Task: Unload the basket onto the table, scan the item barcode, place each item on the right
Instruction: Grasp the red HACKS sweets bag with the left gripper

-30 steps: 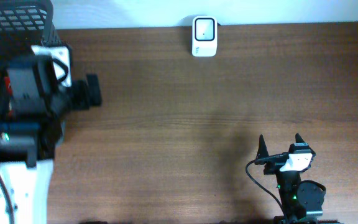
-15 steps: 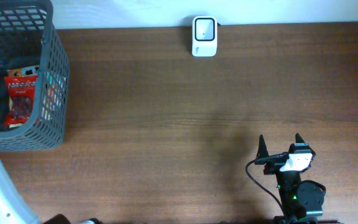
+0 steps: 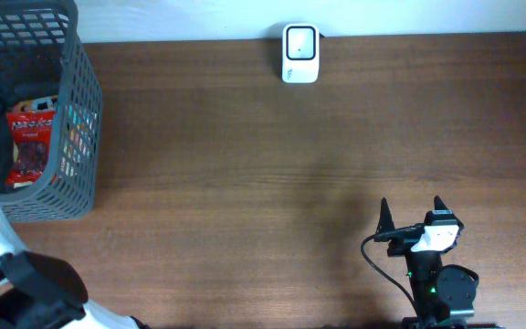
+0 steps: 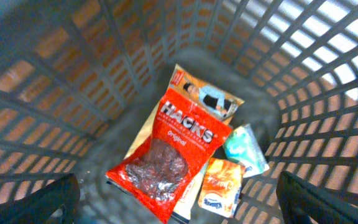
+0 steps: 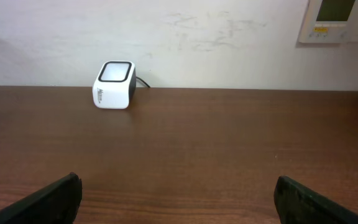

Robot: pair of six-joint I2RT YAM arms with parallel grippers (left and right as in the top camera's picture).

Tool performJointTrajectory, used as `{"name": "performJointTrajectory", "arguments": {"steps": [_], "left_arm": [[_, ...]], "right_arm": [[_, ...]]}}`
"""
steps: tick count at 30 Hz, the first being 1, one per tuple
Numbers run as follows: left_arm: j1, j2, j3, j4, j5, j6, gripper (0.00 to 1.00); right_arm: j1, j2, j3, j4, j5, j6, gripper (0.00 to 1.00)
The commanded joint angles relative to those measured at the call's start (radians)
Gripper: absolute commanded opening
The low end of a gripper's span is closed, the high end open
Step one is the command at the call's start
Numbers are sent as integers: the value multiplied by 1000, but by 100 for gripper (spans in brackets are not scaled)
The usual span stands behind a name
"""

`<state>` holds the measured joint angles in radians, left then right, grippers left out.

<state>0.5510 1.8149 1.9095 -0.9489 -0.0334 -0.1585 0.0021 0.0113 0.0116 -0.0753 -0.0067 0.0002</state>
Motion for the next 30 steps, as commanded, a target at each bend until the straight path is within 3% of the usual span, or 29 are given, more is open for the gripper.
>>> {"name": "performJointTrajectory", "arguments": {"steps": [1,4,8,12,16,20,30], "left_arm": [[2,80,9,-3,12,-5,99],[1,122,9,-2,12,7,95],[1,188,9,-7,10,168,97],[0,225,9,-6,-2,192,88],[-16,245,6,-13,-173,198,89],[-34,265,-5,-14,-183,221,88],[-75,362,-11,-28,-174,243,97]], "right_arm": [[-3,-5,-6,-6,11,4,98],[-3,-5,-6,-6,11,4,98],[-3,-5,-6,-6,11,4,98],[-3,-5,-6,-6,11,4,98],[-3,-5,-6,-6,11,4,98],[-3,-5,-6,-6,11,4,98],[-3,-5,-6,-6,11,4,98]]}}
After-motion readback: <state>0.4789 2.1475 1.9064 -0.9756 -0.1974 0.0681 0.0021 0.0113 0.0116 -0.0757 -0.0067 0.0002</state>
